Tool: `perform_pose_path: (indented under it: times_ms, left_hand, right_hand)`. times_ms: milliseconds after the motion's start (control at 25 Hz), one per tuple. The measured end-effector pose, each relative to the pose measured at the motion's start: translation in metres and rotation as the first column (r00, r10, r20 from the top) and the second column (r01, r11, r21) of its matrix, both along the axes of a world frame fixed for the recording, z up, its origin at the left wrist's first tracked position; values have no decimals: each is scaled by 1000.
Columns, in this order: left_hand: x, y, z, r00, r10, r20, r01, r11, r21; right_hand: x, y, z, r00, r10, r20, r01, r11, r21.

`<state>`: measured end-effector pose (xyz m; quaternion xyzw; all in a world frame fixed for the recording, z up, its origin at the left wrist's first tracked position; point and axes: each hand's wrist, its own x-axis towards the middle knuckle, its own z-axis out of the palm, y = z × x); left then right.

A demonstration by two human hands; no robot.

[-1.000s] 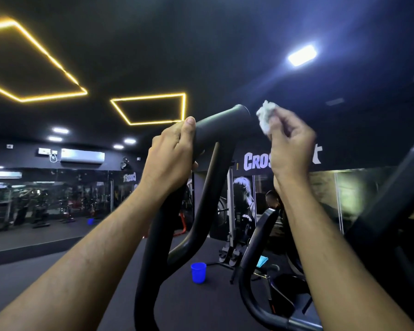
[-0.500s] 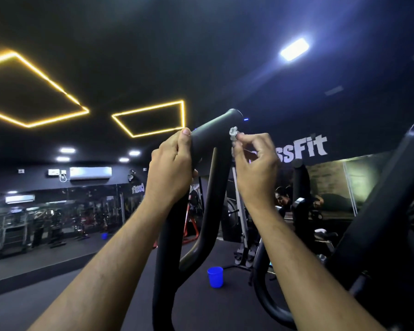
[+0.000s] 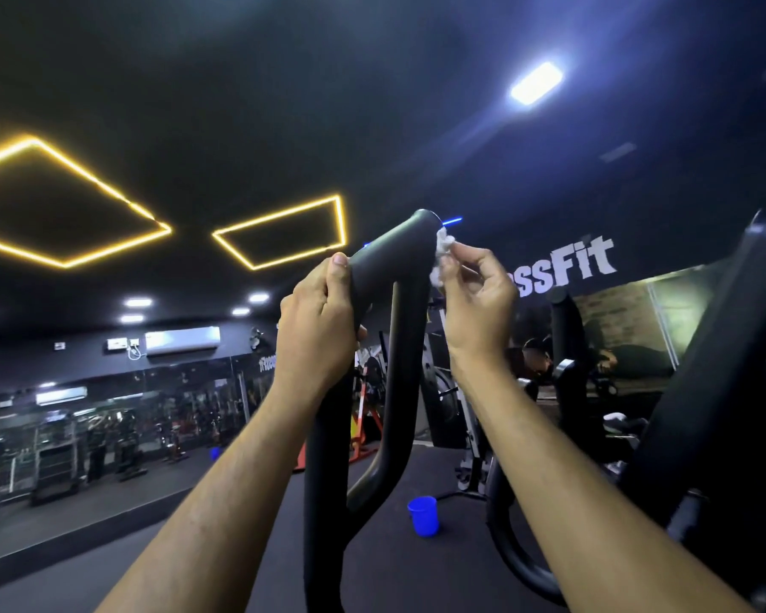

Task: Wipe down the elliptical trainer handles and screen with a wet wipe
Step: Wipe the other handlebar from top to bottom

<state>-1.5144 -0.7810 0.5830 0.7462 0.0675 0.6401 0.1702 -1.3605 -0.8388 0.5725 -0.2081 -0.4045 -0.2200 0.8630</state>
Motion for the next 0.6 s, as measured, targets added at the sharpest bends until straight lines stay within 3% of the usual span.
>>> perform_pose_path:
  times_ms: [160,240,400,480,600]
  left_hand:
    - [0,1,0,1000,1,11,-1,1000,-12]
    - [1,2,0,1000,5,8,-5,1000,-1]
    - [0,2,-1,1000,-12,16,12,1000,-2]
    - [-2,1,-2,1000,-14,11,14,1000,1]
    - [-3,-1,-2,1000,1,1,-1,1000,23]
  right_hand:
    - [2,1,-40,995,-81,64,94,968,-234]
    - [11,-7,-34,994,-92,52,100,974,-203]
    - [-1,3,-7,996,-88,4,88,996,5]
    - [-6,12,-15,987,-161,16,162,986,-38]
    - [5,8,-35,991,-128,35,132,968,-214]
